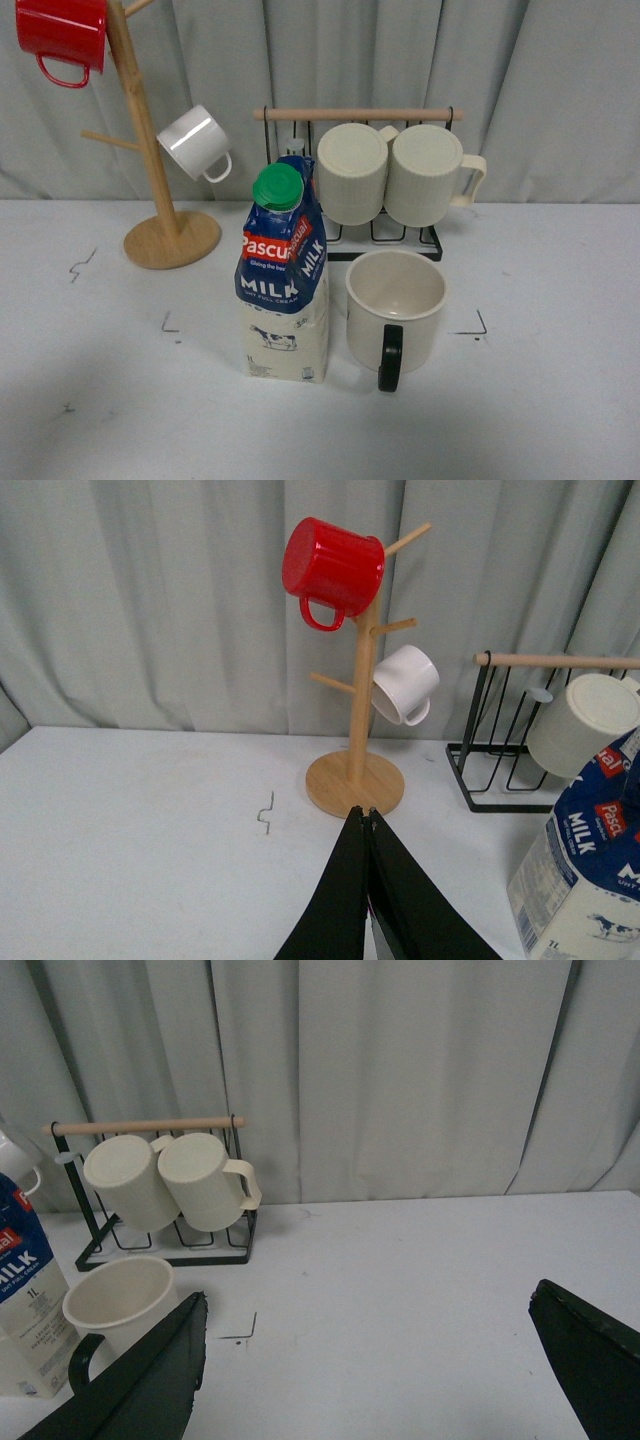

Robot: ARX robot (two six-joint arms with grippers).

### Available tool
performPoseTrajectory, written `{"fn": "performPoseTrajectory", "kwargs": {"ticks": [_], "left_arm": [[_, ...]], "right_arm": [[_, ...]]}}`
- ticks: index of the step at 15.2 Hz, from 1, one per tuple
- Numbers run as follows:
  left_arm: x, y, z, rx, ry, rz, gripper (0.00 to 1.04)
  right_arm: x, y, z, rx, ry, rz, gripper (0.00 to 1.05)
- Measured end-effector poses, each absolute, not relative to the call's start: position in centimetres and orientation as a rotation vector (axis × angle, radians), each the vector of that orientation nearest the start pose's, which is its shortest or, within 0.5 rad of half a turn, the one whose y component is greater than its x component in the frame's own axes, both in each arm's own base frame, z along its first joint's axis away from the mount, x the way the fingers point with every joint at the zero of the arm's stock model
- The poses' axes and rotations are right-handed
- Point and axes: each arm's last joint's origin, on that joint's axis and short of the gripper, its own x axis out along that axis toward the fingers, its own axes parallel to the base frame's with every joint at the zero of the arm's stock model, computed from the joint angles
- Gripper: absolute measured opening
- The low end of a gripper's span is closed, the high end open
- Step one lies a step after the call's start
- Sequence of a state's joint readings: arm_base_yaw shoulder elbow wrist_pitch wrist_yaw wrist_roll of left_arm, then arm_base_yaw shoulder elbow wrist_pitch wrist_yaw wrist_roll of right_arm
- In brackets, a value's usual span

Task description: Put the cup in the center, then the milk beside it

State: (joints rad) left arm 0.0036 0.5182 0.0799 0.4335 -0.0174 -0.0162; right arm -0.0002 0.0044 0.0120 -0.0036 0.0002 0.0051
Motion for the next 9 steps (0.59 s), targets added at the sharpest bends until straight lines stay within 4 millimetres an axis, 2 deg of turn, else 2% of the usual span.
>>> {"fn": "performPoseTrajectory", "kwargs": {"ticks": [7, 9], "left_arm": [[12.0, 0.0, 16.9, -0.016, 0.005, -0.001, 0.02], [11.6, 0.0, 17.1, -0.016, -0.018, -0.002, 0.02]], "right_arm": [[9.7, 0.0, 16.7, 0.005, -0.004, 0.0, 0.98], [9.7, 0.0, 16.7, 0.005, -0.004, 0.0, 0.98]]}}
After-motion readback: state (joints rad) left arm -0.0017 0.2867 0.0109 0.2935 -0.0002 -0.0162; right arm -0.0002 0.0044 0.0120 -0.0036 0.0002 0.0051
